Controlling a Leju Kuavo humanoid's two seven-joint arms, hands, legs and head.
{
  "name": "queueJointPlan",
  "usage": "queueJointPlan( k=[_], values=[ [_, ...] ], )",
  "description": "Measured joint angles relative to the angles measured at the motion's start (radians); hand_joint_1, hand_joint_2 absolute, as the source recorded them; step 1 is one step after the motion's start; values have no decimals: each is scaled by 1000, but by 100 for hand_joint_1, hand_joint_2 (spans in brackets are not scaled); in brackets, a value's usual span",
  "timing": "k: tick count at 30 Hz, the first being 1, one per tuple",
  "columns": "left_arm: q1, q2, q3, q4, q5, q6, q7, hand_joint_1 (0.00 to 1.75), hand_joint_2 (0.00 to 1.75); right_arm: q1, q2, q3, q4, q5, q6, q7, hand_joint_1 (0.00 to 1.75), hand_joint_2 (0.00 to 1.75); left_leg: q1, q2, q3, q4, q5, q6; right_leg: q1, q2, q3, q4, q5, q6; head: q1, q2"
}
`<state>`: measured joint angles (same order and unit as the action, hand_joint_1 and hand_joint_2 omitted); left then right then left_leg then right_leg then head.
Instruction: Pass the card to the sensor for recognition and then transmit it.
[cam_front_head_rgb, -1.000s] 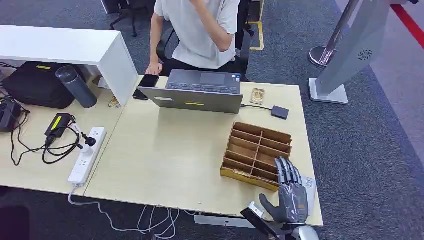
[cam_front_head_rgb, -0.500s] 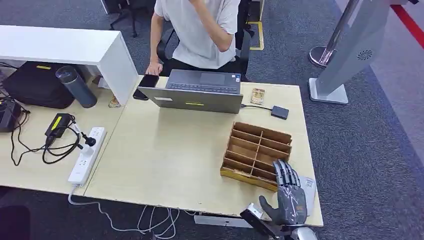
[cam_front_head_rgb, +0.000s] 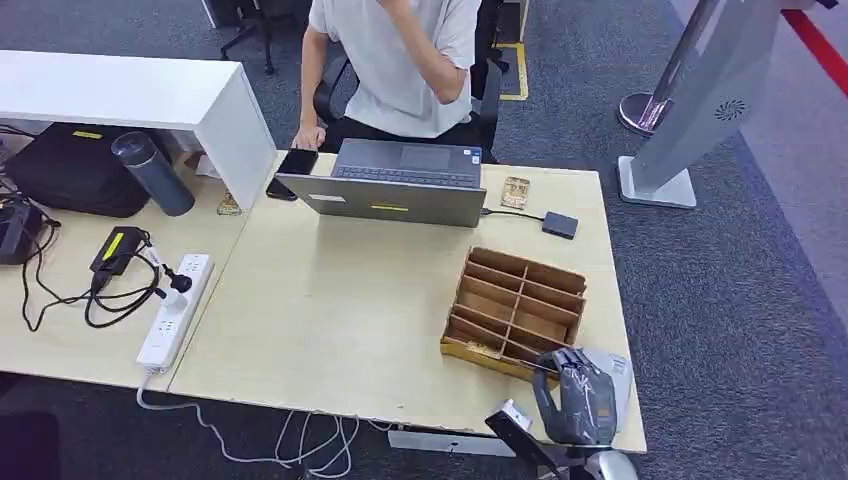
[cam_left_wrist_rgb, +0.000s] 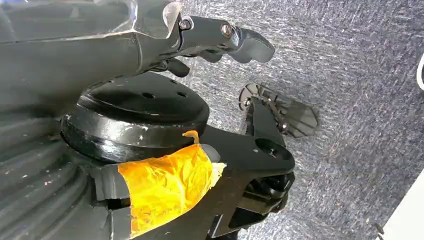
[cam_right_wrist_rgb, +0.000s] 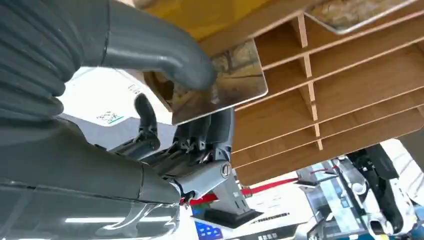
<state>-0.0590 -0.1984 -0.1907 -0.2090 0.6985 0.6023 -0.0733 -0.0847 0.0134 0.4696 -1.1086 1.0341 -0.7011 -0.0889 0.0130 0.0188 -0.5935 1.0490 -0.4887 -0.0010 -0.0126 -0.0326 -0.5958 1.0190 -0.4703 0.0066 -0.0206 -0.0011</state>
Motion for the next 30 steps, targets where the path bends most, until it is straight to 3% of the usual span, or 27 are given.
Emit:
queueJointPlan(
  k=[3, 12, 30],
  values=[
    [0, 0, 0, 0, 2, 0, -3, 0, 175, -1, 0, 0, 0, -22, 0, -5, 103, 175, 0, 0, 0, 0, 0, 0, 0, 0, 0, 0, 0, 0, 0, 0],
    [0, 0, 0, 0, -2, 0, -34, 0, 175, 10, 0, 1, -2, -34, 0, -2, 103, 175, 0, 0, 0, 0, 0, 0, 0, 0, 0, 0, 0, 0, 0, 0],
    [0, 1, 0, 0, 0, 0, -16, 0, 175, -3, -26, 5, -20, -61, 23, 11, 103, 175, 0, 0, 0, 0, 0, 0, 0, 0, 0, 0, 0, 0, 0, 0]
  ],
)
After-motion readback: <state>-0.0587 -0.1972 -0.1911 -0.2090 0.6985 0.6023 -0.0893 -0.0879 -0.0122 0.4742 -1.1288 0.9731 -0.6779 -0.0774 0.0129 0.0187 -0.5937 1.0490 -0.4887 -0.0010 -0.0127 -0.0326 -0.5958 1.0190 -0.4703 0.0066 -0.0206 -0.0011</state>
